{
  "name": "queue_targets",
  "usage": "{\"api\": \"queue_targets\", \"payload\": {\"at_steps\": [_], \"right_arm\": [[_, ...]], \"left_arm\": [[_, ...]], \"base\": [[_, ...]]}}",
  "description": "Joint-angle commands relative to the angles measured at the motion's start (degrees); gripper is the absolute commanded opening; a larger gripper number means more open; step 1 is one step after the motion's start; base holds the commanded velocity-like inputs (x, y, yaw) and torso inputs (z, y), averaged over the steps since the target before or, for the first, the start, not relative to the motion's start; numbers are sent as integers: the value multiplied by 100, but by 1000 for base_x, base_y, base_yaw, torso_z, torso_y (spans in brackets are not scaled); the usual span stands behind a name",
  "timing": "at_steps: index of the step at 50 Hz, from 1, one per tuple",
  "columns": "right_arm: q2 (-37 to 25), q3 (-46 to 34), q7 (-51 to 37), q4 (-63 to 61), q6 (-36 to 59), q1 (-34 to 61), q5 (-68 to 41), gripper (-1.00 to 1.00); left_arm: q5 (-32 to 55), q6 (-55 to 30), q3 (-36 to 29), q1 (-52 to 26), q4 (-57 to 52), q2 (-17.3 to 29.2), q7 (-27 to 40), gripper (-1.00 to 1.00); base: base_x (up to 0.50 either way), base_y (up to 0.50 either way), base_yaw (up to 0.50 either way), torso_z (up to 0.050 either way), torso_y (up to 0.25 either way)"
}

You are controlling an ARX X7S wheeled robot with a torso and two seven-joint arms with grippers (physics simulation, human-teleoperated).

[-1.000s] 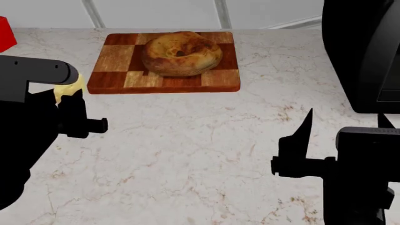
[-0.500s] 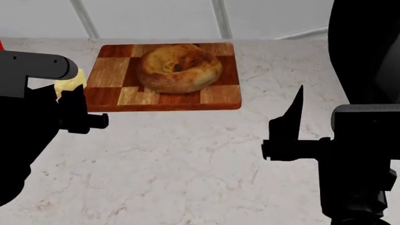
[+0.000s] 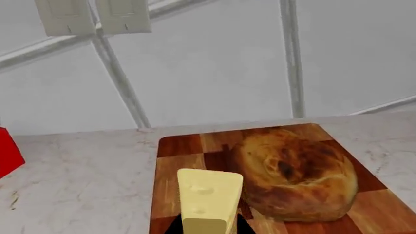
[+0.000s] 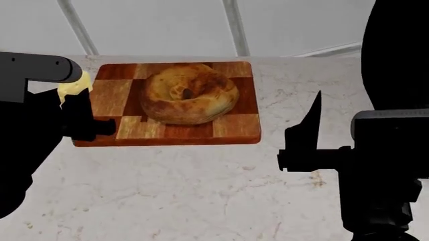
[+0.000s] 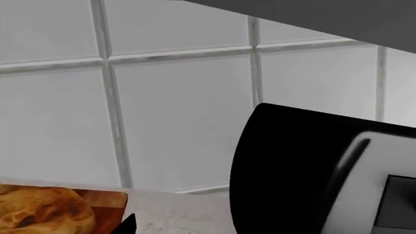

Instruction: Pick up the wedge of cheese and place it on the slice of bread to prepare a simple cheese on bread dish.

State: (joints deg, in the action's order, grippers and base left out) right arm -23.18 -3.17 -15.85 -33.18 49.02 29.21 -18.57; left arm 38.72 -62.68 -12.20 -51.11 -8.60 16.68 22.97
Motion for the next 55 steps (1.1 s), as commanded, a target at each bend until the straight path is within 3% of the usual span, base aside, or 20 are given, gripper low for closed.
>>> {"api": "queue_targets", "payload": {"at_steps": [1, 35, 55], "right_arm": [[-15, -25, -11, 16, -46, -55, 5, 100], [-51, -38, -70, 62, -88, -83, -2, 100], [-75, -49, -110, 63, -169, -186, 12, 100]], "left_arm": [[59, 60, -7, 29, 2, -4, 44, -100], [236, 101, 62, 15, 42, -22, 37, -100], [159, 292, -284, -151, 368, -237, -136, -100]], "base": [[227, 0, 0, 0, 0], [220, 0, 0, 0, 1], [24, 0, 0, 0, 1]]}}
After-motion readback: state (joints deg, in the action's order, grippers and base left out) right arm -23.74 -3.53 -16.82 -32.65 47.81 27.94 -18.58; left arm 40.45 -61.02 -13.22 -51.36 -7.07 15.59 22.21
